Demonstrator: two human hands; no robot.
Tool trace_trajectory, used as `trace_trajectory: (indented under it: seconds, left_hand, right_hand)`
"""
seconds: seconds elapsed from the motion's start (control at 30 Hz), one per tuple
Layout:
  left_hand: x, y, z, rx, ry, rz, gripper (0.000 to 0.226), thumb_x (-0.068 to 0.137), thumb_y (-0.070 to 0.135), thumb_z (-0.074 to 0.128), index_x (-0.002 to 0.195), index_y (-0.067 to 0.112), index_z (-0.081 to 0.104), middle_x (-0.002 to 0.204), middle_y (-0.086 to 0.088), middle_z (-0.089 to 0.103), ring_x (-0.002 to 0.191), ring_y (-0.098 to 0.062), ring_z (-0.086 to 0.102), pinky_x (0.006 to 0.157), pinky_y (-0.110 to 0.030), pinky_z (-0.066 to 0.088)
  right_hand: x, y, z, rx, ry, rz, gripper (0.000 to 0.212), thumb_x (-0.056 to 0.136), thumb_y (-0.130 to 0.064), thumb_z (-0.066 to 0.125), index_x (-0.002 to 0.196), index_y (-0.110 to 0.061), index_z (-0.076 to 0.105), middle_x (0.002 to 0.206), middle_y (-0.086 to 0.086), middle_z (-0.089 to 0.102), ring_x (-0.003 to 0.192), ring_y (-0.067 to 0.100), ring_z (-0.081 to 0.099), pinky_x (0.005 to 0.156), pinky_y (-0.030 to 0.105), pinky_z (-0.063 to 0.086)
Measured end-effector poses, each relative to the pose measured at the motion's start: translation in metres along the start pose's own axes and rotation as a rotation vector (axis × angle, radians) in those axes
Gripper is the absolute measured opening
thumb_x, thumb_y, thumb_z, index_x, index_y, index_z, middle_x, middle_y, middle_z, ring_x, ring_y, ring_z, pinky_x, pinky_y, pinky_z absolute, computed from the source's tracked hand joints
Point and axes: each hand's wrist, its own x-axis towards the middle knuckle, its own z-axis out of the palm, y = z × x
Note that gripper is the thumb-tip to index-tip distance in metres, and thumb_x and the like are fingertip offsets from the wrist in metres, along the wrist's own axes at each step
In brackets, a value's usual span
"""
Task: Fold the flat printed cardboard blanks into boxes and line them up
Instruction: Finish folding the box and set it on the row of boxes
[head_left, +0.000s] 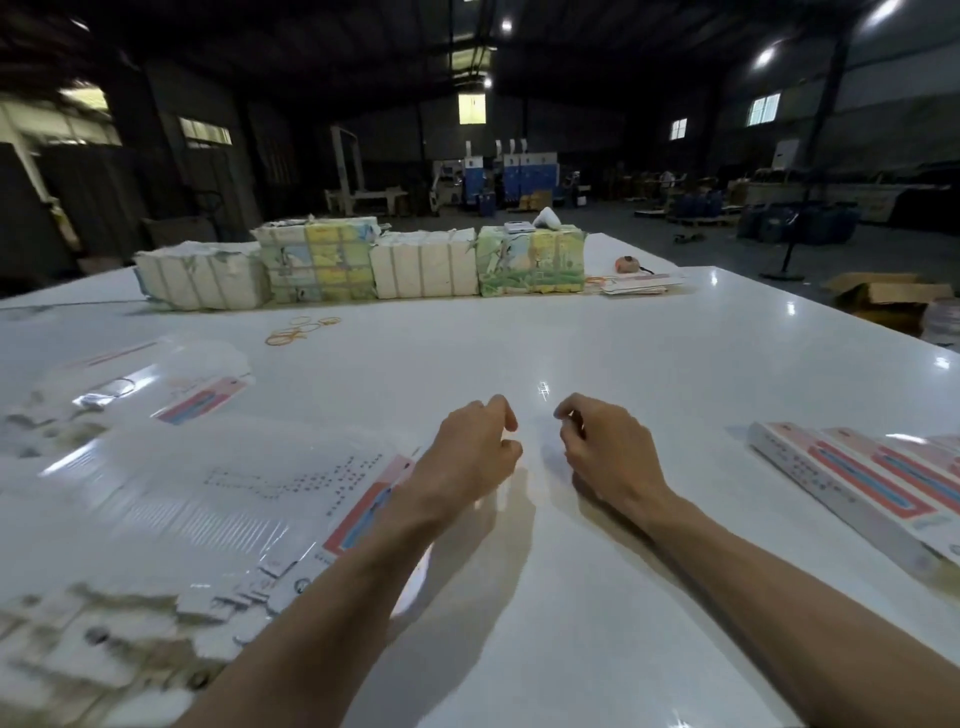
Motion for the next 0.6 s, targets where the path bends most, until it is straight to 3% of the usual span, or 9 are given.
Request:
trace_trajectory:
  seconds: [0.1,0.27,0.47,0.6]
  left_hand:
    - [-0.003,-0.012,-0.039,0.164,-0.183,-0.17,0.055,0.097,0.045,0.069,0.139,0.013,0.053,0.14,-0.009,0.055,0.127,-0.03,0.053,0.095,-0.036,0.046]
    - [-0.026,-0.04,-0.077,0.531,-0.308,-0.425,0.086,0.068,0.072,0.085,0.125,0.012,0.061,0.119,-0.009,0.067,0.109,-0.026,0.062,0.089,-0.038,0.055]
    - [-0.029,-0.059,-0.08,0.493,-0.325,-0.485,0.077,0.068,0.069,0.087,0.115,0.014,0.058,0.093,-0.002,0.071,0.082,-0.016,0.072,0.078,-0.033,0.059]
    - [-0.022,-0.059,-0.083,0.29,-0.19,-0.366,0.046,0.082,0.048,0.085,0.107,0.021,0.057,0.1,-0.001,0.071,0.08,-0.015,0.071,0.065,-0.029,0.055]
  right_hand:
    - [0.003,0.002,0.0,0.062,-0.019,0.021,0.023,0.099,-0.016,0.05,0.11,-0.022,0.07,0.077,-0.012,0.064,0.08,0.019,0.068,0.077,0.037,0.054]
    - [0.006,0.0,0.002,0.146,-0.061,0.028,0.022,0.101,-0.016,0.05,0.11,-0.021,0.069,0.082,-0.008,0.068,0.087,0.021,0.074,0.084,0.04,0.056]
    - [0.006,0.001,0.002,0.178,-0.062,0.022,0.021,0.099,-0.015,0.052,0.104,-0.024,0.07,0.07,-0.017,0.06,0.077,0.016,0.066,0.069,0.031,0.045]
    - [0.006,0.003,0.002,0.211,-0.056,0.023,0.021,0.099,-0.015,0.052,0.104,-0.025,0.07,0.069,-0.015,0.062,0.074,0.014,0.069,0.069,0.031,0.048]
